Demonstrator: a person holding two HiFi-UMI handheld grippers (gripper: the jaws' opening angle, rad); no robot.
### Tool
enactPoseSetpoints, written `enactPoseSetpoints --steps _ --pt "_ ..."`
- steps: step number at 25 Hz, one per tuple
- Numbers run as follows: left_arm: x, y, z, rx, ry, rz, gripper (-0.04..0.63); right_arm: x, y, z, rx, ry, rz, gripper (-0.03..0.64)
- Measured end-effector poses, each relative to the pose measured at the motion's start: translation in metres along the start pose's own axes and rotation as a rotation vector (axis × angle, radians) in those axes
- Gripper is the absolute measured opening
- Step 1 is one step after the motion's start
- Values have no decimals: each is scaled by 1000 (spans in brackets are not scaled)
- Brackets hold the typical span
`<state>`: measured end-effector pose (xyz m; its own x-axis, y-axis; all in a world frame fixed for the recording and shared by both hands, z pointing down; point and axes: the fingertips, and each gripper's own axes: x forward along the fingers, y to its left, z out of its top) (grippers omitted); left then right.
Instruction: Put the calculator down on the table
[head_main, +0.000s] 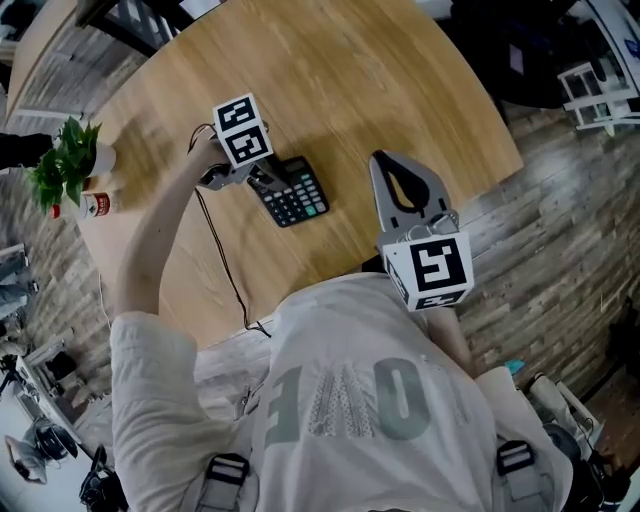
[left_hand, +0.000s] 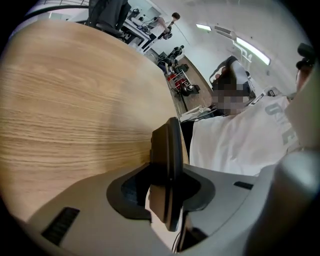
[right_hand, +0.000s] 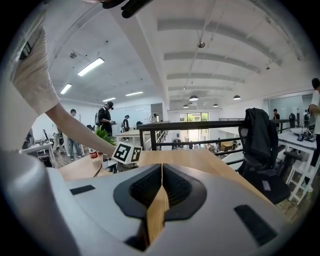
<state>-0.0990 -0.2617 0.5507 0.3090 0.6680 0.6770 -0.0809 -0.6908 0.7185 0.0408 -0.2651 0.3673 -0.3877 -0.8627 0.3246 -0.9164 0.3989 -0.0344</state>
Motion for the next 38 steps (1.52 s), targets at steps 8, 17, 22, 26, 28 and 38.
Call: enactPoseSetpoints --steps 8,17,22,26,28,38 --pt "5 14 -6 -114 -54 -70 121 5 11 0 -36 24 18 21" --pt "10 37 -12 -170 -101 -24 129 5 15 -7 -67 50 20 20" --pt "8 38 -9 -112 -99 45 129 8 21 -7 -76 52 30 21" --pt "8 39 -9 -98 -96 103 144 9 29 -9 -101 58 43 20" --pt "8 40 -8 -91 -104 128 152 9 33 -9 -107 57 52 20" --pt "0 49 -8 -41 -141 322 232 8 48 -8 -137 50 78 21"
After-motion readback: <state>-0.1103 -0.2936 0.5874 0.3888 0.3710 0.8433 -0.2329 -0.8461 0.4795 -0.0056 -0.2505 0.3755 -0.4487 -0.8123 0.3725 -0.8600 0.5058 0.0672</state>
